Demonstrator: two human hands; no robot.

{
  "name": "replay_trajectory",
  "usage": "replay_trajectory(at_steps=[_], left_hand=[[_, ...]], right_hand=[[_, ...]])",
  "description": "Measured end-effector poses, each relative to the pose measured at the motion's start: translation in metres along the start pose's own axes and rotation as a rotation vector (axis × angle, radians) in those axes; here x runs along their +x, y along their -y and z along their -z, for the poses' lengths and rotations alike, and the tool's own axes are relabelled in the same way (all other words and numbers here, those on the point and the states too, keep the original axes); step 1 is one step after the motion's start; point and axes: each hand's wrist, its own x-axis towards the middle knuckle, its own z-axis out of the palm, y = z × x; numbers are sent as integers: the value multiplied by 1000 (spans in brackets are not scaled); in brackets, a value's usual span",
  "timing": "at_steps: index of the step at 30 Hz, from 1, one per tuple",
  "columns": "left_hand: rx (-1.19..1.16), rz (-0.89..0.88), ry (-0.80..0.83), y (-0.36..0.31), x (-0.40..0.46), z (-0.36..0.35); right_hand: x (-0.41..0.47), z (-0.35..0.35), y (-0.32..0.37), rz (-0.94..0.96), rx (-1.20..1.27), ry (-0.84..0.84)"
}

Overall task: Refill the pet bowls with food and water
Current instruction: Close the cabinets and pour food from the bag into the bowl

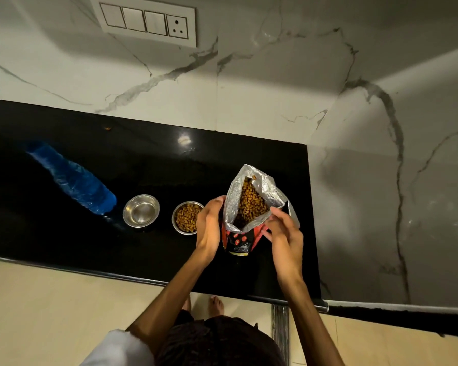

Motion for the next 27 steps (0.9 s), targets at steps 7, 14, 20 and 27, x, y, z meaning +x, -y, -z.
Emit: replay_trajectory(at_steps=[7,14,20,27], left_hand=[[7,-48,-47,-3,-9,14],[-3,-28,-92,-5,-11,27],[-34,-68,-151,-21,-13,37],[-13,-111,-208,-34,-11,65]], right_hand=[[-10,-10,6,148,-204,-90],[-15,-32,16,249,-128,-32],[-17,-58,25,293,-94,78],[-22,-96,30,292,-86,161]])
